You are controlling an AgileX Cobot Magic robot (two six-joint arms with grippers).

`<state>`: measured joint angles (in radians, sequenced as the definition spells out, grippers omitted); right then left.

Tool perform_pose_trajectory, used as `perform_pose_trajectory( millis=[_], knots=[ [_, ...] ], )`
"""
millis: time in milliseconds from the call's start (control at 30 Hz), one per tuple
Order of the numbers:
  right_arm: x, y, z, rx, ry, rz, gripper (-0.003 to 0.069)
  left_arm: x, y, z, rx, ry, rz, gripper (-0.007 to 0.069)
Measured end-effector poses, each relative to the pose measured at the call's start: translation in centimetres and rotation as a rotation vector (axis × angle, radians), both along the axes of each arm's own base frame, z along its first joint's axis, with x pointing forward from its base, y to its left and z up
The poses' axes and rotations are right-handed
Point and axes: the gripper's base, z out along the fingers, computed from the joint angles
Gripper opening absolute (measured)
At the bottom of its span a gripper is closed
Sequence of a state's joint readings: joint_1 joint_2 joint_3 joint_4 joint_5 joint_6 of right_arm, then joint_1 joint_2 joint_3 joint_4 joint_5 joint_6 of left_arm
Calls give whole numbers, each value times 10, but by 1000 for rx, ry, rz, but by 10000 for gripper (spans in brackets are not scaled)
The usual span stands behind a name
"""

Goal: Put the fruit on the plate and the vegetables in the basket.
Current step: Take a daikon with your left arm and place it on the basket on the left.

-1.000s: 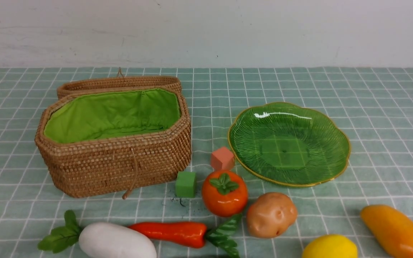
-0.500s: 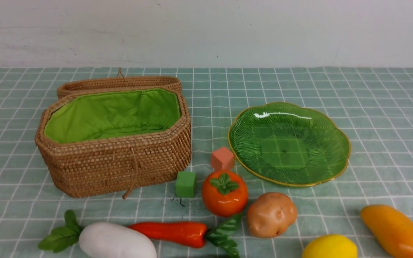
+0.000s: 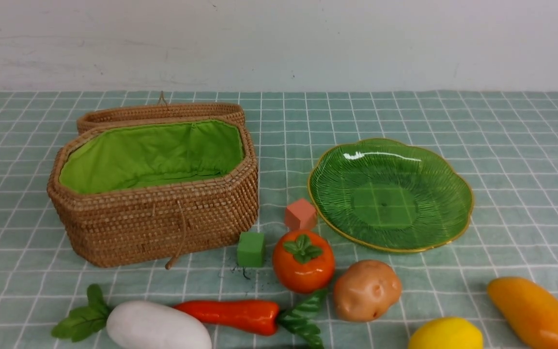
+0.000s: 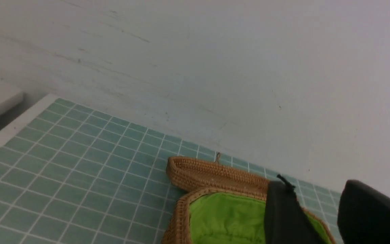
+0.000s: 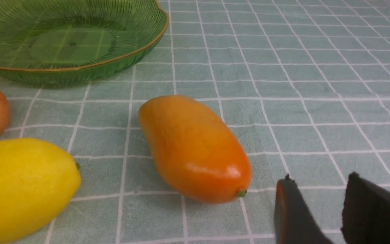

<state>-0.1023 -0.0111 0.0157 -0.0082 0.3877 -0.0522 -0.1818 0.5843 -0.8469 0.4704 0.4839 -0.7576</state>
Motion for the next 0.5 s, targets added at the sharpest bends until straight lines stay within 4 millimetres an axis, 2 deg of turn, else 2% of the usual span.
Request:
perform_pose_trajectory(
  millis=[100, 233, 300, 333, 367, 400, 467, 500],
  knots=[
    [0, 0, 0, 0, 0, 0, 242, 14, -13, -10, 48, 69, -86, 238],
    [0, 0, 0, 0, 0, 0, 242, 33, -43, -34, 187, 183, -256, 238],
    [0, 0, 0, 0, 0, 0, 242, 37, -52, -40, 227, 216, -301, 238],
    [0, 0, 0, 0, 0, 0, 242, 42, -69, -51, 304, 276, -388, 238],
    [0, 0, 0, 0, 0, 0, 242, 44, -79, -57, 347, 304, -435, 238],
    [0, 0, 0, 0, 0, 0, 242, 45, -80, -58, 355, 308, -437, 238],
    [0, 0, 0, 0, 0, 0, 242, 46, -106, -73, 489, 357, -572, 238],
    [0, 0, 0, 0, 0, 0, 242, 46, -108, -74, 490, 362, -580, 238]
  ],
)
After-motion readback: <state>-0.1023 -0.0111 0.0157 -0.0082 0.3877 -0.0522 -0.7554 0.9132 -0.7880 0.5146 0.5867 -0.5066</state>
